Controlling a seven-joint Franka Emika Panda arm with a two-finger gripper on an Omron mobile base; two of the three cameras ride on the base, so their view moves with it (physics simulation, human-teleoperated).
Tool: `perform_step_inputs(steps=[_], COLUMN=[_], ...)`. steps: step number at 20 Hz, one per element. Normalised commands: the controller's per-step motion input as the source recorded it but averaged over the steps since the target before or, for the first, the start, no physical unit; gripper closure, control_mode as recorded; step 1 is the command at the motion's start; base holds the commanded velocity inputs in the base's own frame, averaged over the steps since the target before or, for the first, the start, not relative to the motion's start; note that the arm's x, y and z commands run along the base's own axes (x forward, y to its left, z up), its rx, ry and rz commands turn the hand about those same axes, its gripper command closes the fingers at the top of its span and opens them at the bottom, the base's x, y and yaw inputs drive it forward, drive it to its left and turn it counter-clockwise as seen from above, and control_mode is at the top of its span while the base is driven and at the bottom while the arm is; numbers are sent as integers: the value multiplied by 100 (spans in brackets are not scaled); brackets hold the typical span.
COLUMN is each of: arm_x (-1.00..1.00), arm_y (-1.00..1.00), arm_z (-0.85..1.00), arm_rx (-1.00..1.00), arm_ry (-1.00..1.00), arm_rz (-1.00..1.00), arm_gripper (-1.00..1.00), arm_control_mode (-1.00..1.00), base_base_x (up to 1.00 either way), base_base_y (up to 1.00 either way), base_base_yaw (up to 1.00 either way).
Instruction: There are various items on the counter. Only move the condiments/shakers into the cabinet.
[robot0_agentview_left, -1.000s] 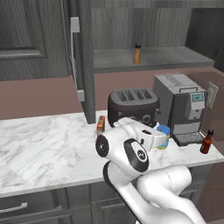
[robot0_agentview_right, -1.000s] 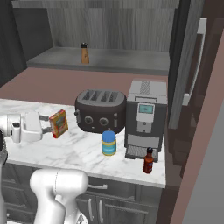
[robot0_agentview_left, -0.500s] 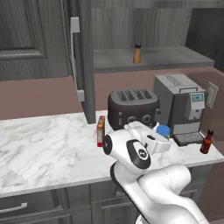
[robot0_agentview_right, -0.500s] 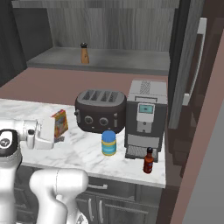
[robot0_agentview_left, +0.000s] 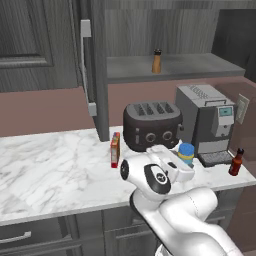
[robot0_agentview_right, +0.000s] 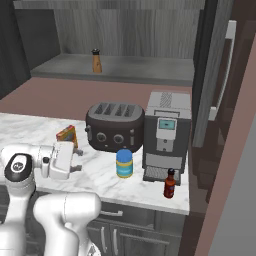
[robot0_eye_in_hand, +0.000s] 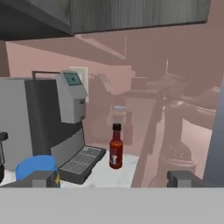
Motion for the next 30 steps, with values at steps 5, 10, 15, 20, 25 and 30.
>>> perform_step_inputs(steps=[5,10,15,20,25,30], arm_x=[43,37,47,51,23,1], arm_y=[-7,-2,-3,-24,-36,-32], arm_z=[-22,-20,-19,-10,-14,-22], arm_rx=[0,0,0,0,0,0], arm_ry=[-3,-3,-1,0,0,0], arm_rz=[0,0,0,-3,-8,-6], arm_gripper=[-100,-100,-100,-100,-100,-100], arm_control_mode=[-100,-100,-100,-100,-100,-100], base_base_x=[0,0,0,0,0,0], base_base_y=[0,0,0,0,0,0], base_base_yaw=[0,0,0,0,0,0])
